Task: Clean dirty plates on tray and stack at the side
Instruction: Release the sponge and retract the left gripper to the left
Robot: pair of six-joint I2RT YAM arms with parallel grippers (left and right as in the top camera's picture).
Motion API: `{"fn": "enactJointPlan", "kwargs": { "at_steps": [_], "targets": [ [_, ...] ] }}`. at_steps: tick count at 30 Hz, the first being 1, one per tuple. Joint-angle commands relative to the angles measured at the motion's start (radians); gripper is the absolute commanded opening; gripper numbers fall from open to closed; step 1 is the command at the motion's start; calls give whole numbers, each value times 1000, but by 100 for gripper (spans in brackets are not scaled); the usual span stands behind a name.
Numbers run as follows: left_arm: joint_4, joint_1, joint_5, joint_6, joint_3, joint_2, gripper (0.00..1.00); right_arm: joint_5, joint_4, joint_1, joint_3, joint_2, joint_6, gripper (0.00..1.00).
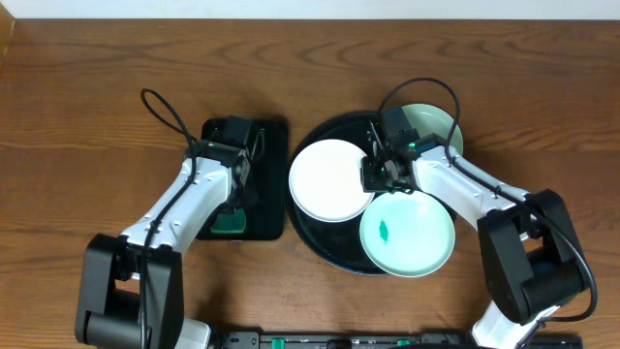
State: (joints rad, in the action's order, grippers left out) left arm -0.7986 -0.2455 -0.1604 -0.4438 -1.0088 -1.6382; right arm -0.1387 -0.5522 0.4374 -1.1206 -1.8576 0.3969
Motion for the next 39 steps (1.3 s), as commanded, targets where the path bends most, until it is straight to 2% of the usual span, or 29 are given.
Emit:
{"fn": "enactJointPlan", "kwargs": {
  "at_steps": [1, 6, 10, 12, 14, 16, 18, 24, 25, 28, 30, 39],
  "targets": [
    [-31, 12, -10, 2, -74, 52, 36, 2, 4, 9, 5, 3, -41, 46],
    [9, 100, -10, -33, -129, 150, 38, 18, 5, 9, 5, 3, -43, 49],
    [80, 244, -5, -111, -132, 214, 39, 18, 5, 9, 5, 3, -43, 49],
    [97, 300, 42, -119, -132, 231, 40, 18, 2, 9, 5, 3, -43, 49],
    [98, 333, 87, -119, -132, 240, 47, 18, 3, 10, 5, 3, -43, 47],
    [95, 351, 100, -119, -131, 241, 74, 18, 3, 10, 5, 3, -43, 44],
    [92, 354, 100, -119, -128, 240, 78, 18, 2, 10, 5, 3, -43, 41],
    [93, 354, 100, -119, -127, 240, 79, 18, 3, 21, 5, 3, -43, 36],
    [93, 354, 100, -119, -127, 240, 79, 18, 3, 24, 5, 3, -43, 32],
    [93, 354, 100, -119, -127, 240, 79, 18, 11, 29, 5, 3, -42, 10],
    [93, 354, 100, -119, -127, 240, 80, 19, 14, 28, 5, 3, -42, 2],
    [93, 354, 100, -119, -127, 240, 80, 19, -26, 21, -11, 19, -42, 1]
  ]
}}
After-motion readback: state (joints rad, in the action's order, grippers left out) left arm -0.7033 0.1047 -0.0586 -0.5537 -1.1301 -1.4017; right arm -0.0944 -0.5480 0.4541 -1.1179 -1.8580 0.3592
